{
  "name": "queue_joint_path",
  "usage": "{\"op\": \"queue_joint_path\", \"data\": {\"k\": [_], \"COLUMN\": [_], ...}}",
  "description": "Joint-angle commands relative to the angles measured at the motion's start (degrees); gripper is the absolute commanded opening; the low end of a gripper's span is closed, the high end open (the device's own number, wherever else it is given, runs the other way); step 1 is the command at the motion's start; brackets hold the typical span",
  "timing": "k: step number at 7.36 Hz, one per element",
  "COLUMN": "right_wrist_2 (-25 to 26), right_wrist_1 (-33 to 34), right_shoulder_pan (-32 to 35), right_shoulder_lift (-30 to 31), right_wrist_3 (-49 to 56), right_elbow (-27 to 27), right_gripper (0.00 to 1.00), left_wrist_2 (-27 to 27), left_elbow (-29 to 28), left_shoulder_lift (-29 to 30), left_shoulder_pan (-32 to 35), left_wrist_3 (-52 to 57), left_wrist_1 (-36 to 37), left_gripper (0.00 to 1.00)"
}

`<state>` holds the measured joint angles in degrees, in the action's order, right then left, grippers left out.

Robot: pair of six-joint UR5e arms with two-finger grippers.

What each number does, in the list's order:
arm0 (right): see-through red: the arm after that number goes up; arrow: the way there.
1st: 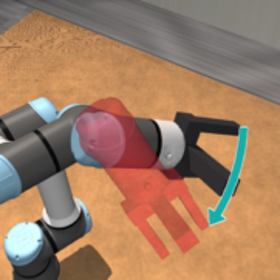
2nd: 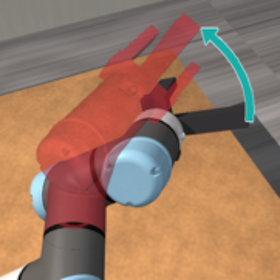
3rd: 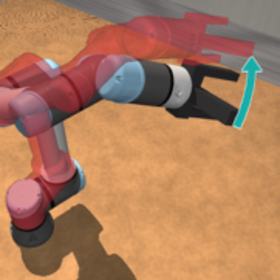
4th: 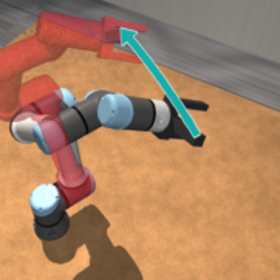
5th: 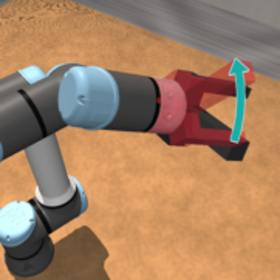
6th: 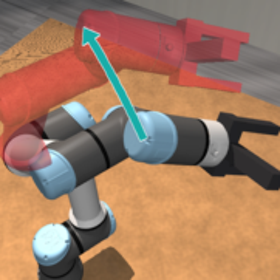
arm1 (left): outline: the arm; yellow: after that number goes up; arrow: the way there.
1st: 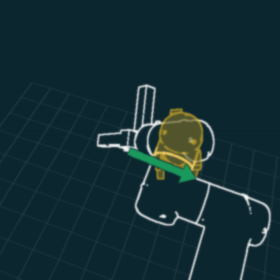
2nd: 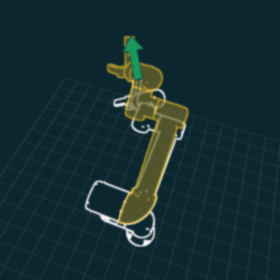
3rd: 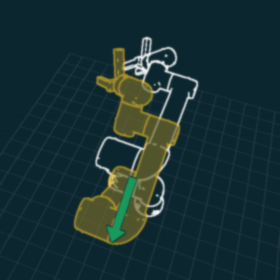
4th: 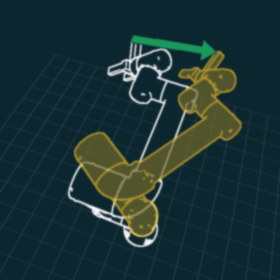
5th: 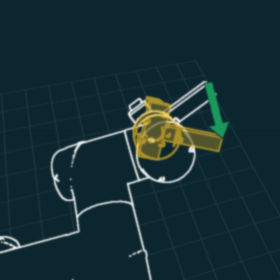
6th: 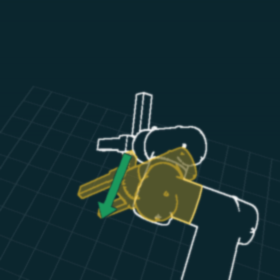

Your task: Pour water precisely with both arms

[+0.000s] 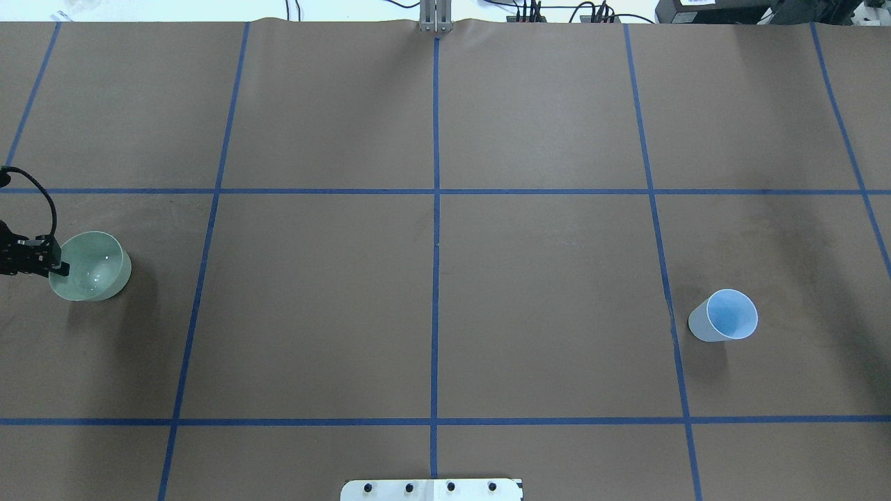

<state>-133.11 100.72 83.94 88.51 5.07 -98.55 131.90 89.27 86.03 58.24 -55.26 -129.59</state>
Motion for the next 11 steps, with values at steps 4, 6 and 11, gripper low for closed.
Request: {"op": "queue_joint_path", "data": {"k": [4,6,11], "right_wrist_2": [0.14,0.05,-1.53], "right_wrist_1": [0.00,-0.78,-1.14], "right_shoulder_pan": [0.08,0.26,1.75], "right_shoulder_lift": [0.61,0.70,0.17], "right_wrist_3": [-0.15,-0.50,-0.94], "right_elbow": [0.64,0.73,0.73], "right_gripper": [1.00,1.00,1.00], "left_wrist_2": [-0.33,-0.51,-1.21], "left_elbow": [5.89,13.69,5.24], "left_shoulder_lift": [0.72,4.47,11.18], "left_shoulder_pan": [0.74,8.60,27.88], "left_wrist_3": [7.33,26.51,61.64], "left_wrist_1": [3.96,27.41,49.26], "left_gripper": [1.00,1.00,1.00]}}
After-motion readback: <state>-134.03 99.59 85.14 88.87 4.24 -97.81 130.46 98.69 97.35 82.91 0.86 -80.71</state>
